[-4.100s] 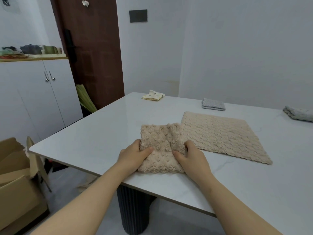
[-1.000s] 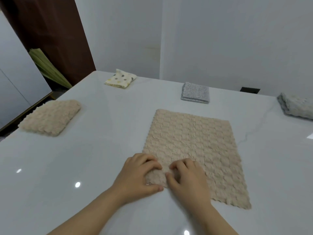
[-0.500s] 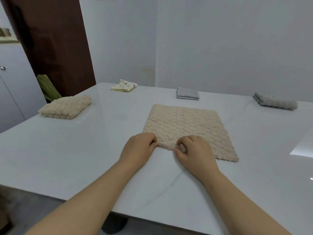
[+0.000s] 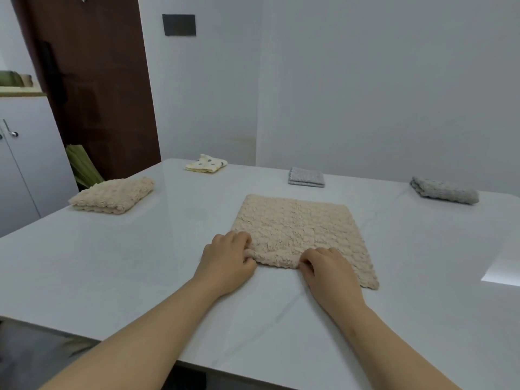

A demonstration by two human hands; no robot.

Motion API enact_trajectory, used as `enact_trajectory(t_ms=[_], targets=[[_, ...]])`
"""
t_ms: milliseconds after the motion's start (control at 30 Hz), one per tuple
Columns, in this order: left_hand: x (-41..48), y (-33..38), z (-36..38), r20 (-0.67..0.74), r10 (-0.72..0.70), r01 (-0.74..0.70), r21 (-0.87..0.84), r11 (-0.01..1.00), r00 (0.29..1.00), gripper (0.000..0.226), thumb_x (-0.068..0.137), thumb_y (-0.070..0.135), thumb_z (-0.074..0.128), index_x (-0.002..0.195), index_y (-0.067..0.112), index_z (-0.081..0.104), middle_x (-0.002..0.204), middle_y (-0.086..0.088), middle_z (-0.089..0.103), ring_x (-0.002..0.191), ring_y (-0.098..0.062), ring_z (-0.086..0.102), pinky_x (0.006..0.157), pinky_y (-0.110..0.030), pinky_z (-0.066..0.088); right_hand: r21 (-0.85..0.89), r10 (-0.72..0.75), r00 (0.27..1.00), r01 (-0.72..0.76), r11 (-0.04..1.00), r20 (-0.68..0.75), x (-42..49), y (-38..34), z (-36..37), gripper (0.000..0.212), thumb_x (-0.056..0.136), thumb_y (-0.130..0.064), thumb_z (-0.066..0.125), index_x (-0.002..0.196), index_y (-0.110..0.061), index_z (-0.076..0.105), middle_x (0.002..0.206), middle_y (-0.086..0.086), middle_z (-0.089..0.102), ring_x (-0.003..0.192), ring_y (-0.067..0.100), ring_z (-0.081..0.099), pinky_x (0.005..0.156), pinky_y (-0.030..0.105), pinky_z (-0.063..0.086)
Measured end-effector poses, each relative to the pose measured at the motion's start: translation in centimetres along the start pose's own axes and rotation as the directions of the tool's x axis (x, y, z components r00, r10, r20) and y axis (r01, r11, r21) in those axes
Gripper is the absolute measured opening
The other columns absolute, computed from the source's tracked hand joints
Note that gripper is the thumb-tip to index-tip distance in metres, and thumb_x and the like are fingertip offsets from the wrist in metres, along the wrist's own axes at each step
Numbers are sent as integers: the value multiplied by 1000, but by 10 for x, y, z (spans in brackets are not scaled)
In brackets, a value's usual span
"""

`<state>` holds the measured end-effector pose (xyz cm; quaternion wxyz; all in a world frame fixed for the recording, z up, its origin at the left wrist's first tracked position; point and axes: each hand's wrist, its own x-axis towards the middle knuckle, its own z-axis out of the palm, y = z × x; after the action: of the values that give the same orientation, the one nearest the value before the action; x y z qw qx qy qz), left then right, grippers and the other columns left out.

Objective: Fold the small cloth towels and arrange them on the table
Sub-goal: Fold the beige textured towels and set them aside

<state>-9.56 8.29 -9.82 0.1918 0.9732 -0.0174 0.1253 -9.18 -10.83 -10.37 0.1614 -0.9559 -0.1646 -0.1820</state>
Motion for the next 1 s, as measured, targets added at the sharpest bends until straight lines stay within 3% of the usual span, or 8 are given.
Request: enact_trajectory(t_ms=[100,233,333,433,533,667,867,1000], targets=[[0,1,5,-48,31,-24,132,991,998,27,94,31,36,117,23,48,119,4,50,110,-22,42,90,-32,36,-4,16,999,-16,1000,-32,-1,-1,0,20,97,-20,35,97,-16,55,95,-2,62,88,19,46,73,28,33],[-2,0,5,-136,73,-58,110,992,988,17,93,21,38,103,19,51,104,3,56,98,-21,47,82,-30,36,-8,13,998,-13,1000,-57,-3,-3,-3,19,99,-20,29,98,-18,48,91,-5,55,83,17,41,72,27,25],[-4,1,1,-158,23,-21,14,1000,987,9,84,14,43,91,20,40,88,5,49,85,-19,43,74,-29,30,20,11,999,-11,1000,-38,-4,-4,-5,19,97,-33,34,99,-21,49,96,-7,58,91,16,46,76,26,26],[-4,1,-1,-109,-20,19,-11,1000,994,22,85,23,48,107,20,43,93,5,53,95,-21,48,82,-32,35,25,21,999,-22,999,42,-6,-6,-7,29,89,-48,46,107,-26,52,102,-10,55,102,15,46,87,27,29],[-5,1,-1,-105,17,-13,38,999,994,20,90,26,44,108,22,51,103,4,58,103,-21,49,86,-33,36,10,57,998,-57,998,9,-8,-5,-7,25,90,-37,46,110,-23,54,107,-6,55,103,18,46,81,26,30],[-6,-4,-2,-133,11,-22,-83,996,991,16,88,23,47,94,19,62,92,6,53,95,-18,47,79,-29,34,0,135,991,-135,991,-15,-9,3,-10,30,88,-13,44,115,-19,53,118,-3,53,109,20,43,86,28,32],[-16,-9,-14,-156,-94,21,-415,909,983,23,84,7,53,75,28,56,79,15,60,75,-3,52,65,-10,36,-70,221,974,-224,972,-38,-21,19,-19,32,87,-11,41,114,-24,53,121,-8,54,113,18,41,88,27,26],[-25,-13,-18,-124,-119,55,-429,902,985,33,86,6,51,73,37,54,78,20,59,75,1,52,63,-2,37,-74,284,958,-287,955,-52,-34,32,-26,35,85,-10,41,114,-24,55,120,-9,56,113,17,42,89,27,25]])
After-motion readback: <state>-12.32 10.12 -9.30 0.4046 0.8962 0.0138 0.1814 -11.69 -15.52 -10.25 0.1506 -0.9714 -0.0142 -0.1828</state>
